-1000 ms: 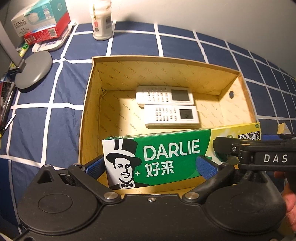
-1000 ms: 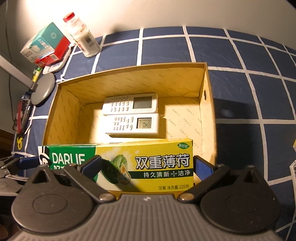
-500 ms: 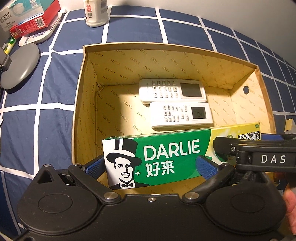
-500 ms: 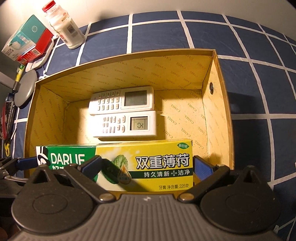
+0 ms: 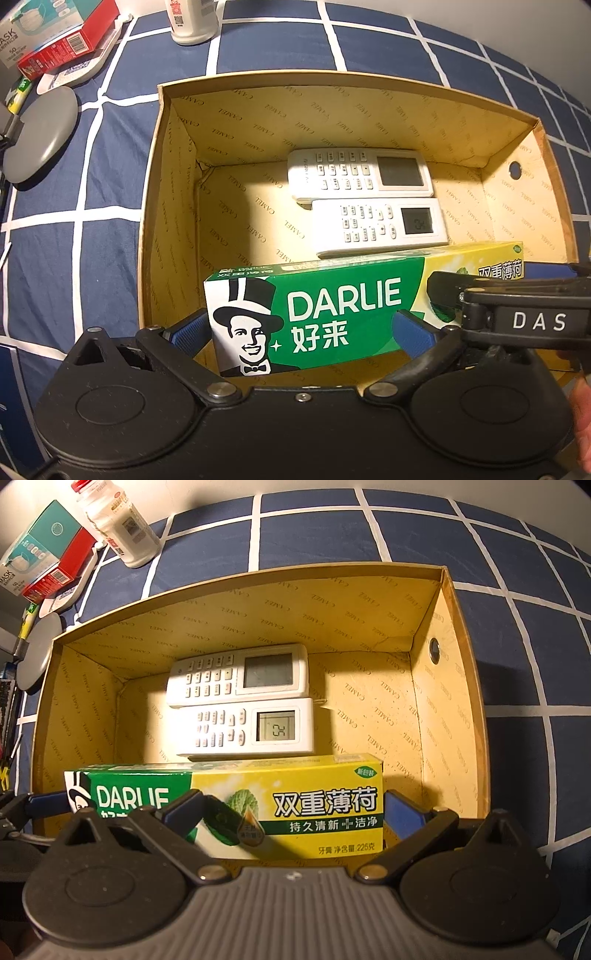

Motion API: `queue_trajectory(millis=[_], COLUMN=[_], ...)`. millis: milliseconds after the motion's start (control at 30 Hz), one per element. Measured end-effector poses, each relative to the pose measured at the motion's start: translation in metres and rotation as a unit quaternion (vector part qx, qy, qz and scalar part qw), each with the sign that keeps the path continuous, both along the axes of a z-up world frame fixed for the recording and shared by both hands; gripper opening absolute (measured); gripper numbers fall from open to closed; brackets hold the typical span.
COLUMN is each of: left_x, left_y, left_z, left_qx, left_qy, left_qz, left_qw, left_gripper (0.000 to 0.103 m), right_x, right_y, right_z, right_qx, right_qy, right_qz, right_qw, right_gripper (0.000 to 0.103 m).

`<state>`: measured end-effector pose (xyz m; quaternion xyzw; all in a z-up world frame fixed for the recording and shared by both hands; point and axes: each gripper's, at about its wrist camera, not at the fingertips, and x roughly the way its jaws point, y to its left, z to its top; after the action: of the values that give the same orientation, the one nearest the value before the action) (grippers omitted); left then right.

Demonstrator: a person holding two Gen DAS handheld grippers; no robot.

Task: Organize objects
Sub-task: 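Lower the toothpaste box in front of the remotes and open the right gripper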

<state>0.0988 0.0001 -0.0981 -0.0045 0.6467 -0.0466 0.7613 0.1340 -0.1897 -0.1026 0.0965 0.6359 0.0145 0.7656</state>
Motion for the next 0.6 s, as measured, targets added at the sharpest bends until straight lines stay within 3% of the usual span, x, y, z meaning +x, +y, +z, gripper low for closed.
queue_trajectory(millis=[233, 600], left_x=[0.004, 0.005], left_y=[-0.007, -0.012], left_z=[-0.005, -0.007], left_qx=[0.018, 0.016], left_qy=[-0.001, 0.000], left_qz=[-0.004, -0.007], left_qw=[0.9998, 0.9999], left_gripper=[0.103, 0.103], right_x=[0.004, 0.006], right_y=[-0.001, 0.001], right_z=[-0.008, -0.010], right_qx=[-0.005, -0.005], right_qy=[0.005, 0.002], right_qz=[-0.008, -0.006], right_qw=[1.000, 1.000], right_gripper=[0.103, 0.102])
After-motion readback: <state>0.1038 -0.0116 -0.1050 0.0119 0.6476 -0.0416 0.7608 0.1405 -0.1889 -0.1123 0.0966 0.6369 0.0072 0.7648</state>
